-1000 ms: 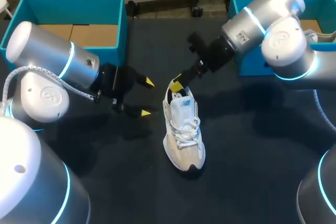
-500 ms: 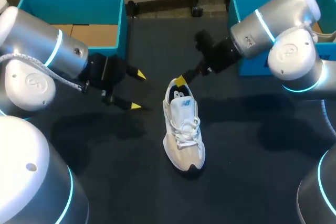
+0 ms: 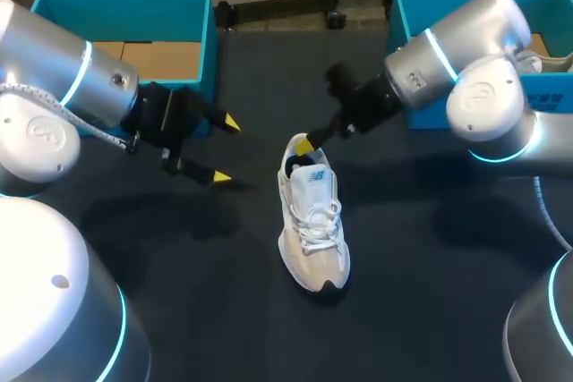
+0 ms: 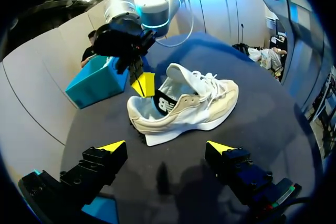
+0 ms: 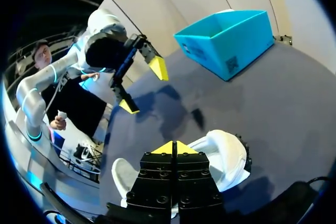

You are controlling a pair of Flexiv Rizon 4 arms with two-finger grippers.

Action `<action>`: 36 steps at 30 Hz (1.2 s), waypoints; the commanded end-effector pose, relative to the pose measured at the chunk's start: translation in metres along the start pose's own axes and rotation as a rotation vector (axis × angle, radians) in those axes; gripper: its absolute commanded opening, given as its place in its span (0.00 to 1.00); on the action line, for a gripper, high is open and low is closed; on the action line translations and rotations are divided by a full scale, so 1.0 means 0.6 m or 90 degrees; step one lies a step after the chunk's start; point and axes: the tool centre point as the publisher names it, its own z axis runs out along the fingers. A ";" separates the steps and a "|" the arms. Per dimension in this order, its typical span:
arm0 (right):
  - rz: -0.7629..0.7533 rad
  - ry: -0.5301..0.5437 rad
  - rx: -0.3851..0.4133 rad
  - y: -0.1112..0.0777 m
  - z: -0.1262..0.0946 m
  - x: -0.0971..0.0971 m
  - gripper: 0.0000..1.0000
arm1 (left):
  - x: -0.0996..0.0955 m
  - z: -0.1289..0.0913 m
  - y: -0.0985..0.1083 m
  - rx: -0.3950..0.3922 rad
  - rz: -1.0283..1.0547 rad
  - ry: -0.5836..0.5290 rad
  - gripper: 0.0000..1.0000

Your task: Take the shoe out of the shoebox, open the shoe tongue, remove and reinsert the insole, then place the shoe into the shoebox

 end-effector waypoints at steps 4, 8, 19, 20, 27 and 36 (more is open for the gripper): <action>0.000 0.014 0.006 0.000 0.016 -0.021 0.11 | 0.006 0.008 -0.005 0.001 0.002 -0.009 1.00; -0.002 0.013 0.006 -0.001 0.007 -0.020 0.35 | 0.011 0.013 -0.008 0.002 -0.001 -0.011 1.00; -0.017 0.006 0.012 0.006 -0.004 -0.008 0.60 | 0.016 0.024 -0.012 0.008 -0.005 -0.007 1.00; -0.019 0.006 0.013 0.007 -0.005 -0.006 0.59 | 0.015 0.025 -0.012 0.009 -0.004 -0.007 1.00; -0.033 -0.012 0.008 0.019 -0.015 0.001 0.70 | 0.015 0.027 -0.012 0.010 -0.003 -0.007 1.00; -0.056 -0.043 0.014 0.057 -0.050 0.019 0.96 | 0.006 0.016 -0.012 0.004 0.007 -0.001 1.00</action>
